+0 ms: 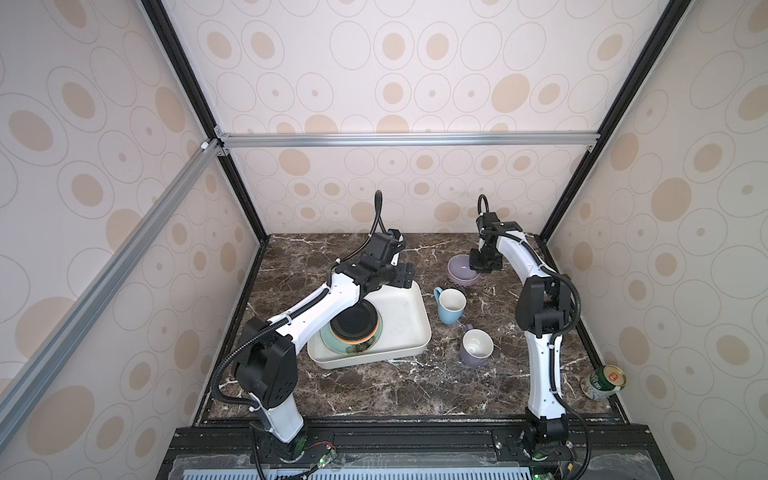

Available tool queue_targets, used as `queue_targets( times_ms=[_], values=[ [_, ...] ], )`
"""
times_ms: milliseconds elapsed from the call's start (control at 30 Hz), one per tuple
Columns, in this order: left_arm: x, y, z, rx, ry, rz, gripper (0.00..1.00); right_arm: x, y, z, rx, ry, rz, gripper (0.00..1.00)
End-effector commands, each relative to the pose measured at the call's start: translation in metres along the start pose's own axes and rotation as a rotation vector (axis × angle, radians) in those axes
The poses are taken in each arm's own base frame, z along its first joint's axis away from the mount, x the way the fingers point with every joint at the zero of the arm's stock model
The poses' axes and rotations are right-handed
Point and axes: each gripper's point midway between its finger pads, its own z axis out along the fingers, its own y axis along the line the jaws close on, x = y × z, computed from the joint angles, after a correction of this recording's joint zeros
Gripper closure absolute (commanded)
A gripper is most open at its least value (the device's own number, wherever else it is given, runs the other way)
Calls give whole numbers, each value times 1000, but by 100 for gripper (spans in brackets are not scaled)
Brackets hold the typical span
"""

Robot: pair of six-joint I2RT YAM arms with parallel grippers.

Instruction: Place the mixed dishes into the plastic bin

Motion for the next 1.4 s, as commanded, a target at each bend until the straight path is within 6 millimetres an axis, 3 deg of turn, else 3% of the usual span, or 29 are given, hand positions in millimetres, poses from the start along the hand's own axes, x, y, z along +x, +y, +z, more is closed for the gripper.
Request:
queue_targets(
  times_ms=[0,567,967,1200,1367],
  values=[
    [-6,0,-18,-11,-28,29,15,-9,7,-31,-39,-46,3,100],
    [-11,3,-40,-11,-93,44,1,-15,8,-60,-60,-97,-11,100],
    [-14,2,-48,-5,-111,43,1,-17,11,-79,-86,-127,-15,100],
    [-14,7,-64,-26,-136,42,1,-13,27,-110,-140,-166,-47,100],
    [-5,16,-82,-56,-155,30,1,0,54,-132,-163,-185,-112,100]
  ],
)
